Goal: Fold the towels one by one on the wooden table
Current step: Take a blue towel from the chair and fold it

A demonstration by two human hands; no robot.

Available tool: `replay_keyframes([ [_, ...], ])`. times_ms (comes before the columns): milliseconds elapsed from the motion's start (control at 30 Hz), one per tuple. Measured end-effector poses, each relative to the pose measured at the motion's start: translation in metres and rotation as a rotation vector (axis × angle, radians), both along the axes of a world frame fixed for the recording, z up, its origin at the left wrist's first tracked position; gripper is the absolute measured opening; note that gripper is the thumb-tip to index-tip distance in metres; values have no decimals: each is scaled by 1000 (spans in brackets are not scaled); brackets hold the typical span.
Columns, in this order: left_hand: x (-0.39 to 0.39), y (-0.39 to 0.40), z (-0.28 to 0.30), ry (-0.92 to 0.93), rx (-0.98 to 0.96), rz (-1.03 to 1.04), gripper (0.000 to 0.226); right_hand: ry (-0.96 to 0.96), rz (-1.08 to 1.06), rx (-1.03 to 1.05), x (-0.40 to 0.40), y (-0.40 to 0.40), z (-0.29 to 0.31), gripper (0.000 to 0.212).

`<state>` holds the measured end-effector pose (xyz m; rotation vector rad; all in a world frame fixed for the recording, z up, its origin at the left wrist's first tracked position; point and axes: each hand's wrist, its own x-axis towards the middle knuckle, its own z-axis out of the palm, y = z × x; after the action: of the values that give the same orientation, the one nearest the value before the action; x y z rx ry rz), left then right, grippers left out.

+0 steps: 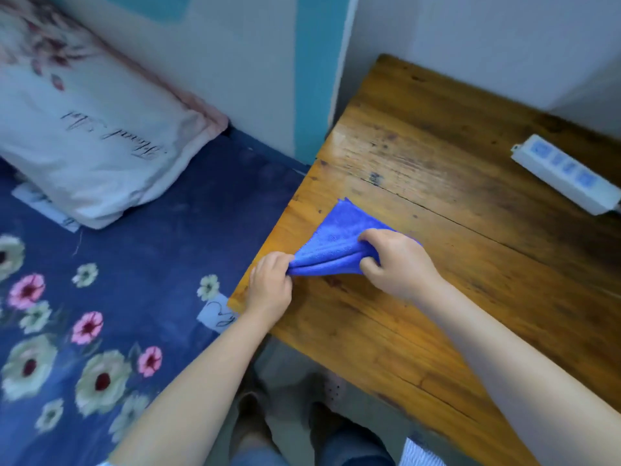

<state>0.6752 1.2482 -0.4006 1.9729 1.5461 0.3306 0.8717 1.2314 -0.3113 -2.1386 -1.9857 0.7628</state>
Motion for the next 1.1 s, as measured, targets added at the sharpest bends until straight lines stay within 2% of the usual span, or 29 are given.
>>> replay_keyframes([
  [100, -41, -6, 20, -120, -47, 197, 39, 181, 43, 105, -35, 7, 7, 53],
  [267, -129, -22, 54, -270, -28, 467, 34, 326, 48, 187, -111, 23, 17, 47],
  [467, -284, -80, 90, -347, 63, 770, 23, 551, 298, 74, -263, 19, 35, 37],
  [700, -441, -162, 122, -363, 110, 1039, 25, 614, 463, 55, -442, -19, 53, 24],
  [833, -520, -209, 137, -304, 159, 1144, 31, 627, 610, 48, -541, -42, 62, 26],
  [933, -551, -226, 141, -224, 194, 1159, 32, 613, 669, 46, -583, -50, 62, 26],
  [1100, -598, -234, 144, -267, 211, 1301, 32, 483, 832, 54, -646, -53, 63, 24],
])
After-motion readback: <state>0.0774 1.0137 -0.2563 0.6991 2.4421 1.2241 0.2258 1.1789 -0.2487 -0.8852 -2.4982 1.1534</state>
